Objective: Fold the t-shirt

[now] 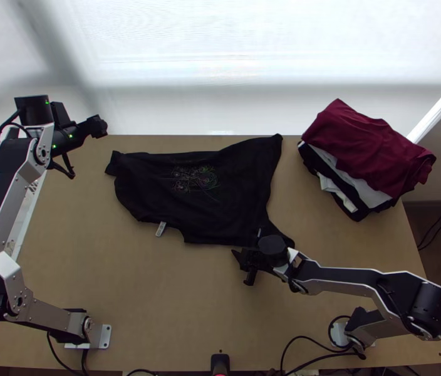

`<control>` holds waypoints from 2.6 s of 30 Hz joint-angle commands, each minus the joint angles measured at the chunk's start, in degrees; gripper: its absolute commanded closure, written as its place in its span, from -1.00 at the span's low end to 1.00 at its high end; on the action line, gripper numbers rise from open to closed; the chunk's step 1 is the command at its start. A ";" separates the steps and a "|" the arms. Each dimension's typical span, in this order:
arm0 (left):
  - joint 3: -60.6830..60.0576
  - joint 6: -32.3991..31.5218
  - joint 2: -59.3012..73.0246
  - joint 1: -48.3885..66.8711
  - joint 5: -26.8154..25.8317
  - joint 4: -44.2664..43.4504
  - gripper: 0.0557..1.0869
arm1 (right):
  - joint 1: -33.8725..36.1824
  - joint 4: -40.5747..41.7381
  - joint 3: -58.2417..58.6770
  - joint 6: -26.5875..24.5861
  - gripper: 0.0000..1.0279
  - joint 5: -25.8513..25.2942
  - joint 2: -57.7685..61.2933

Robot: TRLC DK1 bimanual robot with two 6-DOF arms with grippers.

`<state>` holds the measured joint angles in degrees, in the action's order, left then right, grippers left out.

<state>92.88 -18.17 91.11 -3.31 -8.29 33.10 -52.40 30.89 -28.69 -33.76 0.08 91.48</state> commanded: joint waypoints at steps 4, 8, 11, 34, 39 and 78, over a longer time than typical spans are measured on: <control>0.20 0.86 -1.11 -0.64 0.21 -0.76 -0.80 | 0.81 1.45 -2.69 -1.49 0.25 0.36 2.65; 0.20 0.95 -1.11 -0.64 0.21 -0.76 -0.80 | 1.16 1.45 -3.39 -1.66 0.26 0.36 3.53; 0.46 1.04 -1.20 -0.73 0.21 -0.76 -0.80 | 1.43 1.45 -3.48 -2.19 0.62 0.36 3.70; 2.13 1.47 -1.02 -1.61 0.21 -0.41 -0.80 | 1.60 0.92 -1.72 -5.79 0.71 0.45 3.09; 2.30 1.47 -1.37 -2.23 0.12 -0.23 -0.80 | 1.43 1.36 -1.11 -6.32 0.74 0.36 2.56; 2.39 4.99 -7.00 9.73 0.12 10.32 -0.87 | 1.69 -1.19 -29.14 4.49 0.95 -16.51 -20.55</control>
<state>95.64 -15.68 87.02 3.66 -8.29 42.09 -50.92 28.91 -52.49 -27.53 -15.51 72.97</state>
